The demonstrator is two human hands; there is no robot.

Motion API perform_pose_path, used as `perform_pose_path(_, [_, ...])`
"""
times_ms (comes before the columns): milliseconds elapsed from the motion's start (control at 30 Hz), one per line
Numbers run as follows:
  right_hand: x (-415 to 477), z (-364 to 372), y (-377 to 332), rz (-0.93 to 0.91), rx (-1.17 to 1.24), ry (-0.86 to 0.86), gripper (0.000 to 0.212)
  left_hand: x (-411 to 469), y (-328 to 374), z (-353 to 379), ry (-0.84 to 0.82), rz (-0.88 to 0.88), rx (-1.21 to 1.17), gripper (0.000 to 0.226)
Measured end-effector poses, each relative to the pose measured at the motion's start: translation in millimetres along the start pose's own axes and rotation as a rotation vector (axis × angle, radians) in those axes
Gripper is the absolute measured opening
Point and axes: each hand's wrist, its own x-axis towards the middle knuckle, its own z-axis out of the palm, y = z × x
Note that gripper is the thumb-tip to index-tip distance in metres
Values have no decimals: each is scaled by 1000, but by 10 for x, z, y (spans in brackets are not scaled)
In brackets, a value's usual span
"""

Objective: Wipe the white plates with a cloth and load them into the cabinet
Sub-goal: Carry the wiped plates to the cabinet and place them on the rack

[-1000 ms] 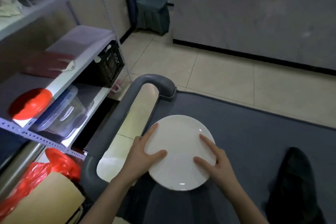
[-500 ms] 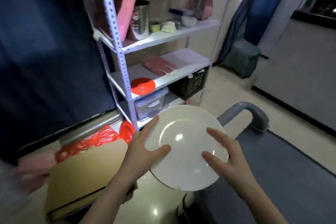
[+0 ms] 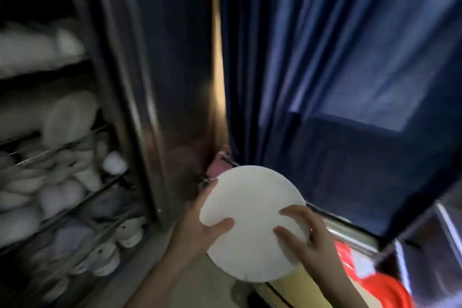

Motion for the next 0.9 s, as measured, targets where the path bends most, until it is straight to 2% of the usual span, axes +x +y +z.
perform_pose_path(100, [531,838,-368,-79,66,-229,33,3,-200,-817,258,-77,-27,87])
perform_pose_path(200, [885,1596,-714,-187,133,-430,32,-76,-353,-1451,480,-138,-26,80])
perform_pose_path(300, [1139,2262,-959,-294,175,-592,35,-183,-455,-1930,676,-212,21,77])
perform_pose_path(433, [1412,3061,-1184,-335,235,-781,35,-230,-553,-2379,882,-312,76,82])
perform_pose_path(500, [1588,3422,-1281,-347,265,-862,33,-141,-607,-2574,949,-359,99,88])
perform_pose_path(633, [2060,4081,-1456,-377,225,-991,31,198,-791,-2903,1047,-393,71,84])
perform_pose_path(900, [2778,5070,-1755,-394,179,-1076,35,918,-1192,-3514,1159,-456,15,88])
